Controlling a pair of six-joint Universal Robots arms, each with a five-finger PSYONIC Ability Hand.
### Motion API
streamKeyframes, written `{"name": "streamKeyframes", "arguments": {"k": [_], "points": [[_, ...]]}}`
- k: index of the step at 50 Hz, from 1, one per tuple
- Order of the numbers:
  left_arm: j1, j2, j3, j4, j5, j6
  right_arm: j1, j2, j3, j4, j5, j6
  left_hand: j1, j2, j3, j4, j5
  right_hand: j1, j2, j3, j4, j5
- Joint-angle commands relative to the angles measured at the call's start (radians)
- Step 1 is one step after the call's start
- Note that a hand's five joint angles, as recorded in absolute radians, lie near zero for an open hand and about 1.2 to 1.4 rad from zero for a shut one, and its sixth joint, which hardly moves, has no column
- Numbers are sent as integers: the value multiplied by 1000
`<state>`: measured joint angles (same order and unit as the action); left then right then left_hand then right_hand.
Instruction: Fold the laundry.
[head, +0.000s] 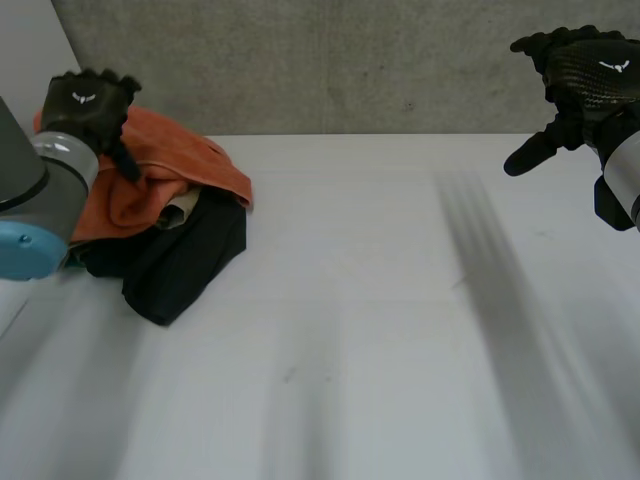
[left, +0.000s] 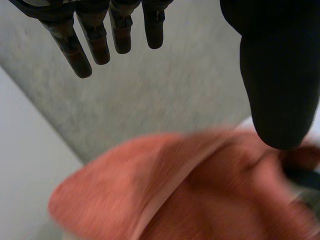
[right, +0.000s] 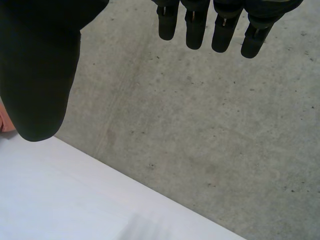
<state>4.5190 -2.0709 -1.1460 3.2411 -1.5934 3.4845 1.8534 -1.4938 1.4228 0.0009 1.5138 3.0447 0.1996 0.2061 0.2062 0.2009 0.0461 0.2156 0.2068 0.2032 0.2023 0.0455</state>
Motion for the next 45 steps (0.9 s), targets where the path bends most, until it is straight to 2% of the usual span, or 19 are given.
{"name": "streamKeyframes", "arguments": {"k": [1, 2, 5, 6, 7, 11, 17, 21, 27, 32, 34, 37, 40, 41, 44, 45], "points": [[65, -282, 193, 100, 6, 134, 6, 1, 8, -1, -3, -24, 63, 57, 57, 62, 42, -41, -32, -29, -28, -45], [66, -299, 203, 115, 7, 140, 6, 3, 8, -1, -3, -24, 107, 101, 101, 106, 86, -41, -32, -29, -28, -45], [81, -362, 235, 169, 12, 153, 4, 17, 8, -1, -3, -26, 520, 514, 514, 519, 499, -41, -32, -29, -28, -45], [83, -370, 241, 176, 13, 154, 3, 23, 8, -1, -3, -27, 743, 736, 736, 741, 722, -41, -32, -29, -28, -45], [81, -376, 241, 183, 9, 154, 0, 26, 8, -1, -3, -29, 1192, 1186, 1186, 1191, 1171, -41, -32, -29, -28, -45], [58, -338, 221, 183, -2, 140, -7, 27, 5, -1, -3, -38, 1197, 1190, 1190, 1195, 1176, -41, -32, -29, -28, -45], [-20, -80, 131, 204, 7, 81, -8, 27, -4, -1, -3, -41, 1197, 1190, 1190, 1195, 1176, -41, -32, -29, -28, -45], [-134, 69, 91, 230, 9, -13, -10, 26, -7, -2, -3, -41, 1197, 1190, 1190, 1195, 1176, -41, -32, -29, -28, -45], [-274, 189, 37, 224, 18, -146, -13, 23, -12, -2, -3, -41, 1197, 1190, 1190, 1195, 1176, -41, -32, -29, -28, -45], [-394, 163, -23, 209, 49, -225, -33, 20, -18, -1, -3, -49, 1197, 1190, 1190, 1195, 1176, -41, -32, -29, -28, -45], [-451, 94, -38, 184, 58, -234, -42, 20, -18, -1, -4, -49, 1197, 1190, 1190, 1195, 1176, -41, -32, -29, -28, -45], [-503, -18, -31, 140, 59, -232, -57, 20, -18, 2, -9, -50, 1197, 1190, 1190, 1195, 1176, -41, -32, -29, -28, -45], [-517, -109, -17, 92, 59, -232, -68, 23, -9, 8, -23, -58, 1197, 1190, 1190, 1195, 1176, -41, -32, -29, -28, -45], [-530, -164, 3, 57, 59, -231, -71, 26, -4, 10, -27, -60, 1124, 1118, 1118, 1123, 1103, -41, -32, -29, -28, -45], [-544, -219, 34, 2, 59, -229, -74, 41, 10, 16, -50, -67, 711, 705, 705, 710, 690, -41, -32, -29, -28, -45], [-552, -230, 49, -32, 62, -231, -76, 52, 14, 17, -56, -69, 390, 384, 383, 389, 369, -41, -32, -29, -28, -45]]}}
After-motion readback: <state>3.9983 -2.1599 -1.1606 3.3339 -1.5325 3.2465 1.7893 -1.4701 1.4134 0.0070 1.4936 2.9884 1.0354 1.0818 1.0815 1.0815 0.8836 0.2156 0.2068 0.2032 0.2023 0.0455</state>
